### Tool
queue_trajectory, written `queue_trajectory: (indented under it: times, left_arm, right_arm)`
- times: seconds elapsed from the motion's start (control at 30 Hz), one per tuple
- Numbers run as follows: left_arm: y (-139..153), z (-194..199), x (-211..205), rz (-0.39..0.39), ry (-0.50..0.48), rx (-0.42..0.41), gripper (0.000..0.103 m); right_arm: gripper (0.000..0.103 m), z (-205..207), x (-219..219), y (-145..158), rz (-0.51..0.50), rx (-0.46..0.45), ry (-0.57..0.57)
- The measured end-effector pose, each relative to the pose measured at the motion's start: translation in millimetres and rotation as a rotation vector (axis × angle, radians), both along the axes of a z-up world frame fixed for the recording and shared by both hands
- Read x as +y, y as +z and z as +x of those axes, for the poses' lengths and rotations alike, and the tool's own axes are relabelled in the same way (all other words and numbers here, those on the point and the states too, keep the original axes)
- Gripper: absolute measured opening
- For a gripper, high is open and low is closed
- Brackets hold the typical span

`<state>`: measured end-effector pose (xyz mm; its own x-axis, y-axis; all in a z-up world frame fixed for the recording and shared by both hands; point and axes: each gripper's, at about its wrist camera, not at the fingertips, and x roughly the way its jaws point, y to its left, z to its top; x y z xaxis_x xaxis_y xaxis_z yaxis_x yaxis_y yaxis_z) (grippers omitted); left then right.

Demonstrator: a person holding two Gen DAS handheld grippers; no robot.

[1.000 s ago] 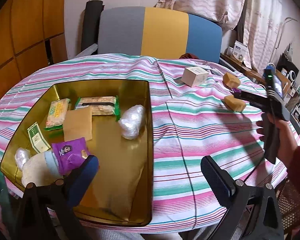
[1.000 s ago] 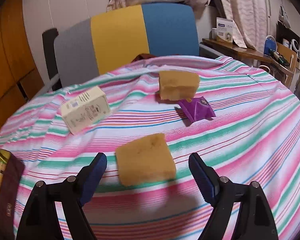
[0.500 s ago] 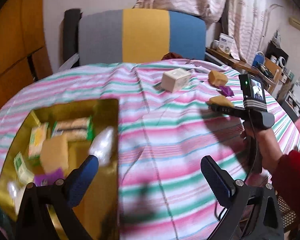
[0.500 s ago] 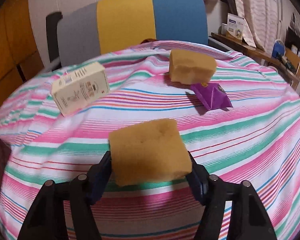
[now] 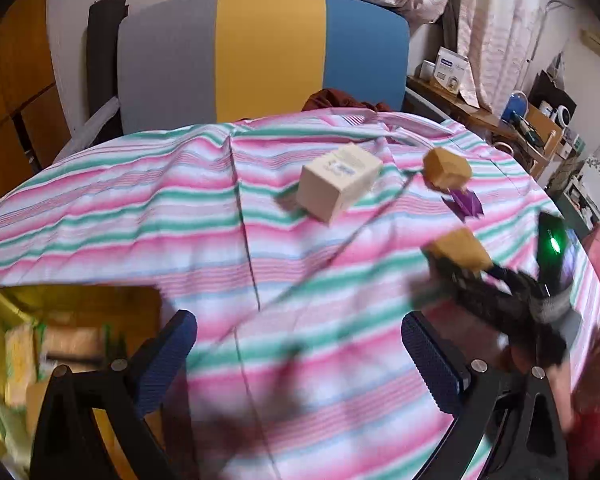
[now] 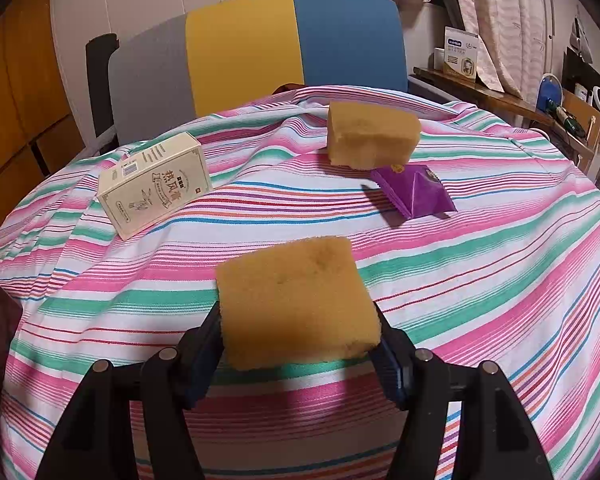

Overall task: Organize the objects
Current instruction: 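Grasp a yellow sponge with the right gripper while left approaches the cream box, then grasp the cream-coloured box with the left gripper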

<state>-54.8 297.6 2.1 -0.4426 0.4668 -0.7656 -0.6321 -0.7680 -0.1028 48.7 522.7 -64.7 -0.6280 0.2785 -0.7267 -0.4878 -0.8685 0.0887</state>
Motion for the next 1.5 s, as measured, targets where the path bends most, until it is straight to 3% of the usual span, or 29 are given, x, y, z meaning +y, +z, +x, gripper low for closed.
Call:
queue_trajectory:
  times: [0.1,0.2,0.4,0.63,0.83,0.9,0.93,1.03,1.33,1.5]
  left_arm:
    - [0,-14,23,-0.004,-0.04,0.057,0.103]
    - [-6,-32,52,-0.044,-0.089,0.05,0.103]
    - [-16,-64,91,-0.078,-0.098,0.115,0.103]
    - [-28,-94,127,-0.1,-0.118,0.1,0.103]
    - [-46,-98,150,-0.13,-0.195,0.087,0.102]
    - [-52,-100,152,-0.115,-0.195,0.05,0.091]
    - [-54,-102,152,-0.093,-0.189,0.019,0.074]
    - [-64,-108,149,-0.068,-0.15,-0.077,0.054]
    - [-68,-91,115,-0.011,-0.011,-0.022,0.052]
    - [-67,-58,96,-0.026,0.02,0.042,0.051]
  right_arm:
    - [0.067,0,0,0,-0.001,0.006,-0.002]
    - [0.067,0,0,-1,0.0,0.007,-0.002]
    - [0.067,3,2,-2,-0.012,0.027,-0.004]
    - [0.067,2,1,-3,-0.001,0.026,-0.006]
    - [0.068,2,1,-4,0.002,0.029,-0.006]
    - [0.068,2,0,-4,0.003,0.031,-0.007]
    - [0.068,2,0,-5,0.003,0.032,-0.006]
    - [0.068,2,-1,-5,0.01,0.03,-0.007]
    - [0.067,1,-3,-5,0.034,0.024,-0.012]
    - [0.067,0,-5,-4,0.05,0.017,-0.018]
